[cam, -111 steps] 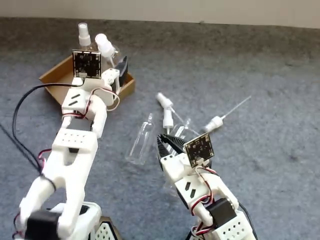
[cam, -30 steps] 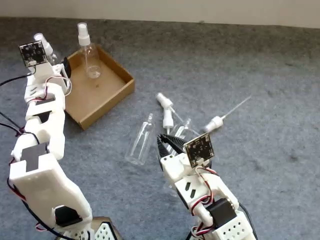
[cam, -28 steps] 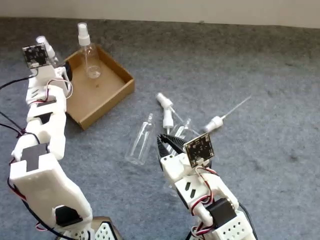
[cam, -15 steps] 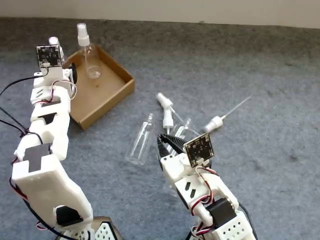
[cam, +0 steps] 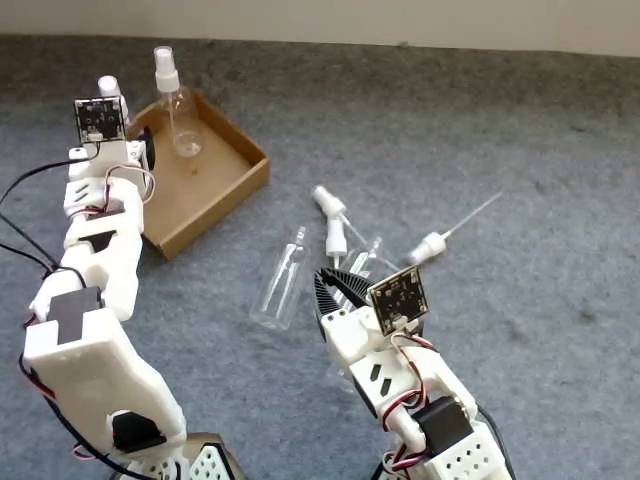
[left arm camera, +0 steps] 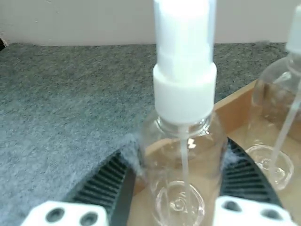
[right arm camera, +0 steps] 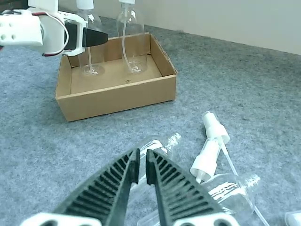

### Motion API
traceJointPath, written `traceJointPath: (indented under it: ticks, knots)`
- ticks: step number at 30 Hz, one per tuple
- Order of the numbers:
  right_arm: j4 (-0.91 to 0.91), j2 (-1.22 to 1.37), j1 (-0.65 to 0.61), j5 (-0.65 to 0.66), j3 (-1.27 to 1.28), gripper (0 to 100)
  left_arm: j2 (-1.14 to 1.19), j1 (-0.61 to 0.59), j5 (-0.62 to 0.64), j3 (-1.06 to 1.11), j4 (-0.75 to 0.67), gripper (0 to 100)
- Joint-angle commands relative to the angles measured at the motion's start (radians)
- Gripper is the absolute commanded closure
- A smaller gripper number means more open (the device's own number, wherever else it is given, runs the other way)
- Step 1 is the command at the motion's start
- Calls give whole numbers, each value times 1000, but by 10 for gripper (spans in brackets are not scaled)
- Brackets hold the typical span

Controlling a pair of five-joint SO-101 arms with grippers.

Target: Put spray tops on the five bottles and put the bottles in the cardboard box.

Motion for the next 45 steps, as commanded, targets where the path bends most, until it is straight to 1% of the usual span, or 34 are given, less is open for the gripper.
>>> traceJointPath:
  ticks: [1, 2, 5, 7, 21, 28, 31, 41, 45]
  knots:
    - [7, -2, 12, -5, 168, 973, -8, 27, -6, 2, -17, 853]
    - [7, -2, 12, -5, 168, 973, -8, 27, 0, 2, -17, 853]
    - [7, -2, 12, -5, 168, 973, -8, 27, 81, 1, -17, 853]
    - [7, -2, 12, -5, 168, 973, -8, 27, 109, 1, -17, 853]
    - [7, -2, 12, -5, 168, 973, 5, 24, 112, -10, -18, 853]
    - [7, -2, 12, -5, 168, 973, 142, 25, 112, -31, -181, 850]
    - [7, -2, 12, -5, 168, 973, 171, 22, 112, -28, -209, 849]
    - [7, -2, 12, -5, 168, 973, 133, 21, 114, -22, -206, 849]
    - [7, -2, 12, -5, 168, 973, 59, 25, 114, 39, -210, 848]
